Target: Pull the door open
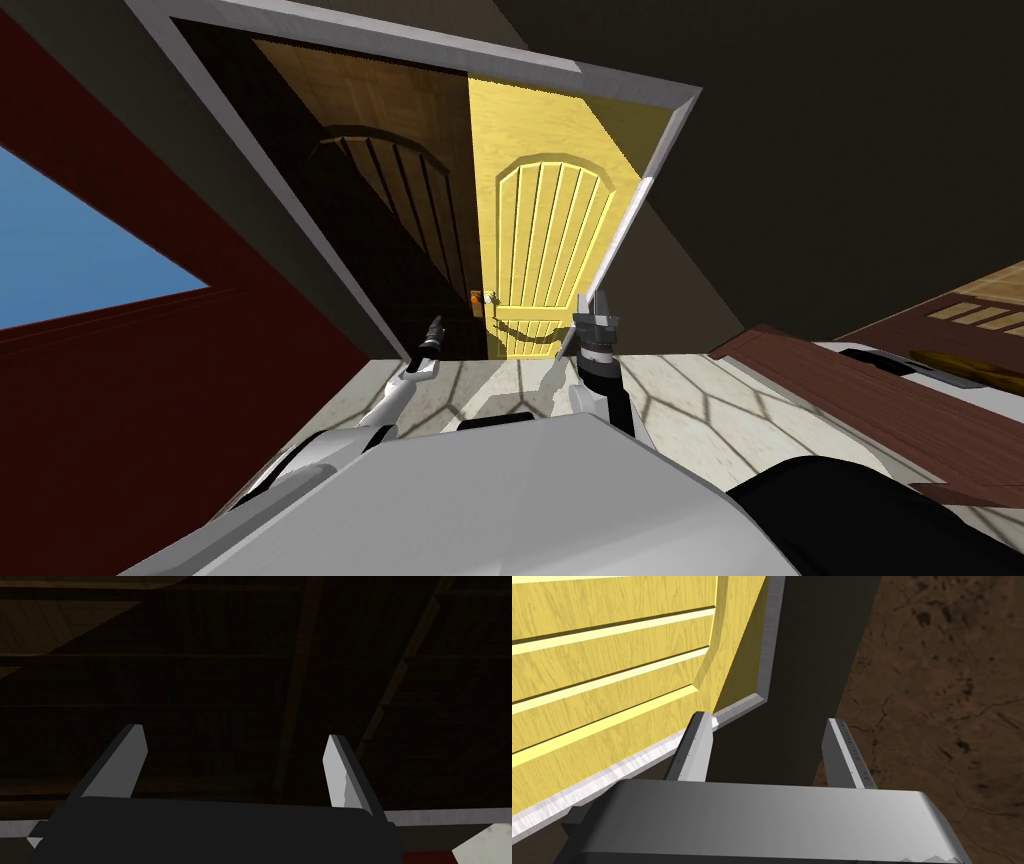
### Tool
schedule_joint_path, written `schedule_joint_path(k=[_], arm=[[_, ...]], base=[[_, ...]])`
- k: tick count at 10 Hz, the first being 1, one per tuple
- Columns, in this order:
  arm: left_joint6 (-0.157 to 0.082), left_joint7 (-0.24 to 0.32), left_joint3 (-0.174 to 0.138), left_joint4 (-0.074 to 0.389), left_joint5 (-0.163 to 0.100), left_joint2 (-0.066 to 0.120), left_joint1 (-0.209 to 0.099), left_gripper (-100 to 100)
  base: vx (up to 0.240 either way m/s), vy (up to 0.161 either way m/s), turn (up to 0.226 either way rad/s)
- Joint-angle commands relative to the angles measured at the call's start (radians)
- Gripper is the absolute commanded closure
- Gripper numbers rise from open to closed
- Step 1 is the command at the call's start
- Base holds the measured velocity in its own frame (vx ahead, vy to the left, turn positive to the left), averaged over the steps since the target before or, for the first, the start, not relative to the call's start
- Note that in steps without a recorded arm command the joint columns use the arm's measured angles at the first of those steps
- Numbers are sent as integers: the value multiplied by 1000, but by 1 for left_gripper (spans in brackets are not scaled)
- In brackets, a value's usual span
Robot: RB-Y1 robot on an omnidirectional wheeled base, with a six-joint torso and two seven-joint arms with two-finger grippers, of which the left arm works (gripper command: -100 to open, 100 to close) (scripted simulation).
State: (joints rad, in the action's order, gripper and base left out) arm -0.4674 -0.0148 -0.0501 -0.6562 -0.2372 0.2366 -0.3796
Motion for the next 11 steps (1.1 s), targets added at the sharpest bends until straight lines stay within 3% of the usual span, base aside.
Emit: schedule_joint_path(k=[1, 3, 5, 7, 9, 11], arm=[[-13, 17, -8, 21, -6, 31, 6, -100], [-13, 17, -8, 21, -6, 31, 6, -100], [-18, 38, -18, 33, -14, 68, 15, -100], [-23, 56, -18, 39, -18, 90, 14, -100], [-28, 69, -11, 39, -18, 93, 5, -100], [-31, 76, 1, 34, -16, 82, -9, -100]], base=[[25, -8, -39], [18, -3, -2], [35, -12, -52], [128, -23, -123], [191, -35, -139], [193, -31, -153]])
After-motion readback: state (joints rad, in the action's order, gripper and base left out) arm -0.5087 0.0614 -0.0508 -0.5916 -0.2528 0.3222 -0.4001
